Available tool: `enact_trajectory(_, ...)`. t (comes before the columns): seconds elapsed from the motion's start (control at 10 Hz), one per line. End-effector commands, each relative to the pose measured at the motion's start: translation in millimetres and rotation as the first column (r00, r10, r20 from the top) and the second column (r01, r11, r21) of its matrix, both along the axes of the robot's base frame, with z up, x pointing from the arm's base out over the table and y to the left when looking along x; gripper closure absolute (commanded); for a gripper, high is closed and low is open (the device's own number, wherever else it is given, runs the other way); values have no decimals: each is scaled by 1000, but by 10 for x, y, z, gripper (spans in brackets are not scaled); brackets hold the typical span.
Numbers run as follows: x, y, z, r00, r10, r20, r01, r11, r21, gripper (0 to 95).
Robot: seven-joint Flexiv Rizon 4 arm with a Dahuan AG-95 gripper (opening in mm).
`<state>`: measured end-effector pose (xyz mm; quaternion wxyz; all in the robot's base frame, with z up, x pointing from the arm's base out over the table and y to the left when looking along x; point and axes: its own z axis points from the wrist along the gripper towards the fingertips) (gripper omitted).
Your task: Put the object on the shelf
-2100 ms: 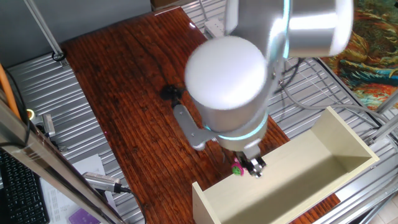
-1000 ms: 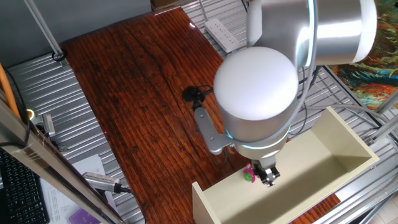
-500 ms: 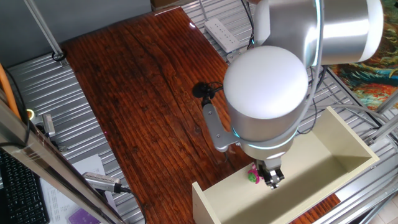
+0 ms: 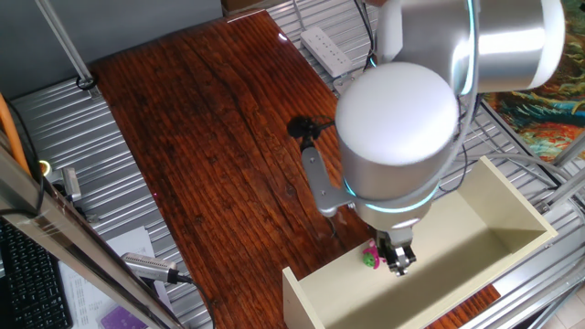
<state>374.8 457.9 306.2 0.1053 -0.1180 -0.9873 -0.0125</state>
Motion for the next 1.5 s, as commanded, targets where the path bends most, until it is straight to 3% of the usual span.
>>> enact_trajectory(0.1,-1,10,-5,1000,-4,4,4,1000,2,950)
enact_trajectory(0.8,-10,24,-10,999,-16,43,16,1000,-1,950)
enact_trajectory(1.5,-53,116,-47,999,-10,46,11,1000,-13,950)
